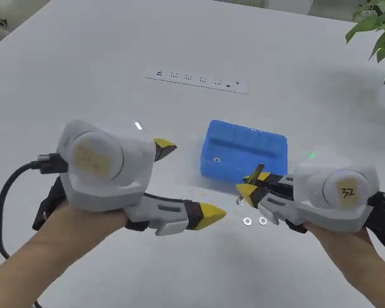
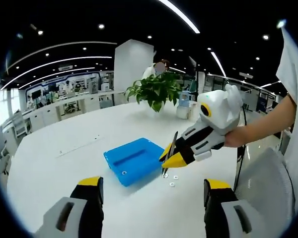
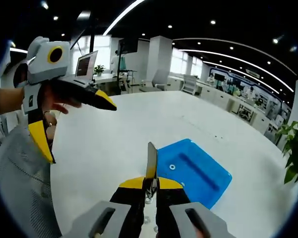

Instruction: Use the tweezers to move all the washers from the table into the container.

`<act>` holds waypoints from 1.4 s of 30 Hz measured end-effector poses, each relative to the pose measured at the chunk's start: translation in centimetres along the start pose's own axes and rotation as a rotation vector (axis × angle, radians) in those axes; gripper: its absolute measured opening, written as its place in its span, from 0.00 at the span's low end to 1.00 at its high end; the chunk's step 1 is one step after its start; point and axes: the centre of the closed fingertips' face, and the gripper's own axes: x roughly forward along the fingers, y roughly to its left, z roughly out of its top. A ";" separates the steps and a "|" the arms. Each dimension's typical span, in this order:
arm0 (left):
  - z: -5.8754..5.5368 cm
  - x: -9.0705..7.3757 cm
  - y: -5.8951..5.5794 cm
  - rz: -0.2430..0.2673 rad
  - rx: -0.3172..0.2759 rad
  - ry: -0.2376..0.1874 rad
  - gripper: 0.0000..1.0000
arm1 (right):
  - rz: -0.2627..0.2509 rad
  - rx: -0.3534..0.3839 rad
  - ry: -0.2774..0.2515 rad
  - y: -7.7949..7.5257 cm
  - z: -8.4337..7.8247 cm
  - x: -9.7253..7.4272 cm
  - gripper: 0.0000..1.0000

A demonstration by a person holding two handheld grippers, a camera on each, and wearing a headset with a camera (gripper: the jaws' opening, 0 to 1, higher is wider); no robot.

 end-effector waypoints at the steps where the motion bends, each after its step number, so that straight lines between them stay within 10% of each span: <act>1: 0.0 -0.2 -0.1 0.006 -0.001 -0.003 0.87 | -0.006 -0.002 -0.007 -0.3 0.3 -0.1 0.03; 12: -0.7 -2.1 -0.6 0.094 -0.060 -0.029 0.99 | -0.114 0.059 -0.077 -5.3 3.1 0.1 0.03; 18: -1.8 -2.5 -0.8 0.134 -0.105 0.011 0.99 | -0.150 0.096 -0.047 -7.5 2.0 1.7 0.03; 25: -1.9 -3.4 -1.1 0.180 -0.095 -0.029 0.99 | -0.149 0.133 0.017 -7.9 -1.0 3.7 0.03; 42: -3.2 -4.6 -1.3 0.222 -0.128 0.024 0.99 | -0.138 0.153 0.069 -7.4 -3.4 5.2 0.04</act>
